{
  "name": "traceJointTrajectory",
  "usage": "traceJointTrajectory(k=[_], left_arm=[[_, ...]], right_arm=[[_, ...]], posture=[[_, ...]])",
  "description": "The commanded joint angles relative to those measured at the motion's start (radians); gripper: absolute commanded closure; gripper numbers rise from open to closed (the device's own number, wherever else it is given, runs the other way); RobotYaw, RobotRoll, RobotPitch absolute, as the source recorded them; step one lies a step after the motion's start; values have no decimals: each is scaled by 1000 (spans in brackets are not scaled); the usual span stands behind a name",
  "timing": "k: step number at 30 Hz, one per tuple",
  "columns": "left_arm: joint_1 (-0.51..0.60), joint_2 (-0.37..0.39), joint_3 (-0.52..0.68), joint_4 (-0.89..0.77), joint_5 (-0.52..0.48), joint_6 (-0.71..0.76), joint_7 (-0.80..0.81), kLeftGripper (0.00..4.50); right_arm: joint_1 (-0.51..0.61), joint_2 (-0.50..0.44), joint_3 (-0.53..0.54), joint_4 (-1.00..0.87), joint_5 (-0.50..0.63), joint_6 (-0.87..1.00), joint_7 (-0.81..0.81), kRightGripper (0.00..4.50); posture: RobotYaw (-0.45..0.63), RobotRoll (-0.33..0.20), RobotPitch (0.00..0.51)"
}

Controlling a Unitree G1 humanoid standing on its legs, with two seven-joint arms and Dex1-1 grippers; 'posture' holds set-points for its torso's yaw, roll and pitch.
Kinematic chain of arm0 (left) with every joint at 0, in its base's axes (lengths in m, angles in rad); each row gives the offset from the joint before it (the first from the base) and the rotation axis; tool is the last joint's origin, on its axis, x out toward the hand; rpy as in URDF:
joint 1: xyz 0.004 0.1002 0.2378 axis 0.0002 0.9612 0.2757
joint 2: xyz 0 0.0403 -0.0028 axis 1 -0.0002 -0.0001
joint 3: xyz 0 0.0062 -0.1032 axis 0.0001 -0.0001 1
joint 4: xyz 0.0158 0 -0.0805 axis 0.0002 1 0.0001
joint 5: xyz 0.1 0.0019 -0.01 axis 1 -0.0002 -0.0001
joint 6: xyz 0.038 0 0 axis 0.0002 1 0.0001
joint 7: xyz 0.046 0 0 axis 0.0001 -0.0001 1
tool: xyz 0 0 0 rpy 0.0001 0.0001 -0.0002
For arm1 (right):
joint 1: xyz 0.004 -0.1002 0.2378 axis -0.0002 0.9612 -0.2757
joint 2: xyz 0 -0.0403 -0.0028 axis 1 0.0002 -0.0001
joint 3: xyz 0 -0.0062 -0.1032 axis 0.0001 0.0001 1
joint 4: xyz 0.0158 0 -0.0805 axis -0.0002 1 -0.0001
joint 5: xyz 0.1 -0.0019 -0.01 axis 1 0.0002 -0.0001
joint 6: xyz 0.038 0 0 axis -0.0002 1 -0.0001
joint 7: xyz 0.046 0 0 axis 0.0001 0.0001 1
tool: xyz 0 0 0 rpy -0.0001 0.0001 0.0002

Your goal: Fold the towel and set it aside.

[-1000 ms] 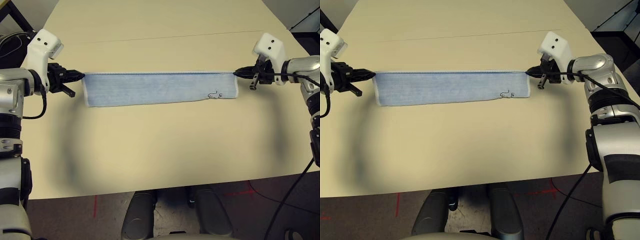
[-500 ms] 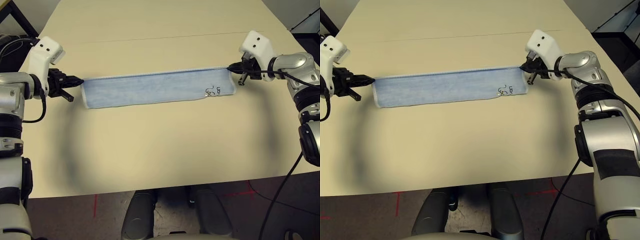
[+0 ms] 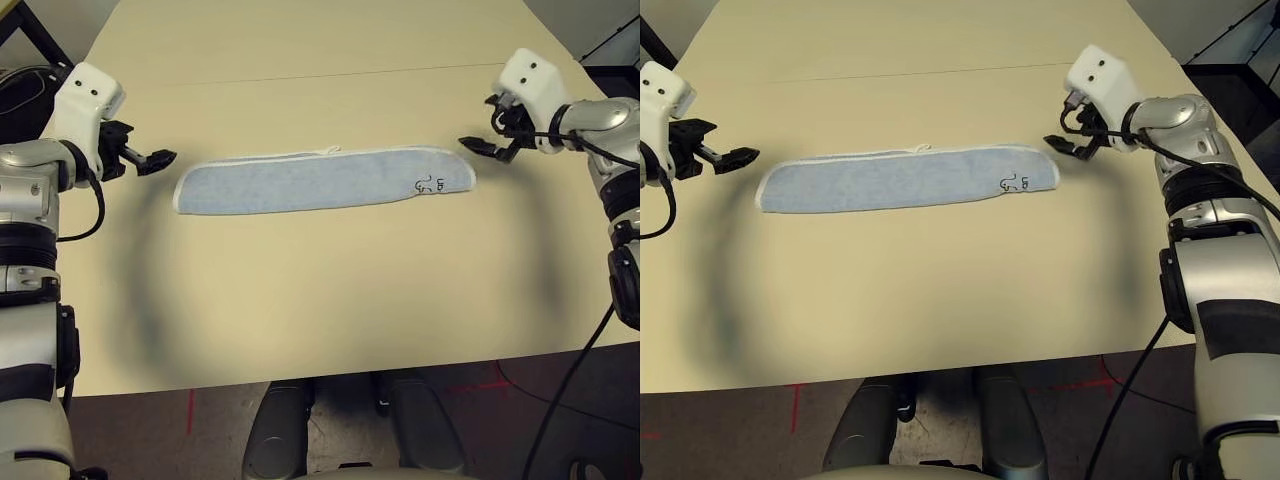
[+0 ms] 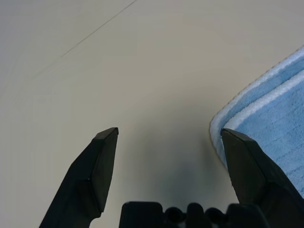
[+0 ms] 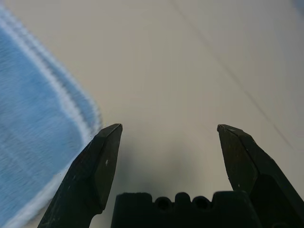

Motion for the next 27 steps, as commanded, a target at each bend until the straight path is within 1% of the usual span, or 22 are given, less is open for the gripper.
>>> traceJointTrajectory(k=[1, 2, 5, 7, 9, 13, 16, 20, 23, 27], left_arm=[[-18, 9, 43, -35, -32, 12, -22, 29], [-14, -1, 67, -51, -64, 19, -41, 29], [20, -33, 121, -122, -148, 22, -98, 29], [65, -75, 172, -226, -247, 67, -145, 29], [111, -108, 207, -315, -320, 103, -178, 29], [211, -150, 210, -448, -393, 127, -224, 29], [268, -173, 182, -494, -387, 78, -245, 29], [317, -182, 101, -484, -323, -80, -331, 29], [317, -188, 69, -447, -306, -113, -350, 29], [311, -164, 24, -385, -262, -143, -396, 29]], right_arm=[[-20, 27, -104, 15, 98, -23, -7, 48], [-20, 42, -134, 15, 127, -24, -6, 48], [-14, 77, -189, 12, 180, -14, 0, 48], [-5, 101, -222, 8, 214, -7, -2, 48], [5, 119, -244, 5, 236, -4, -4, 48], [39, 155, -274, -3, 269, -2, -7, 48], [64, 181, -289, -17, 288, 2, -16, 48], [100, 211, -306, -62, 321, 21, -10, 48], [131, 218, -305, -119, 336, 45, -2, 48], [182, 211, -302, -218, 362, 84, 31, 48]], posture=[[55, 0, 247], [61, 0, 238], [66, 0, 238], [66, 0, 238], [73, 0, 239], [74, 0, 241], [72, 0, 241], [72, 0, 243], [72, 0, 243], [55, 0, 248]])
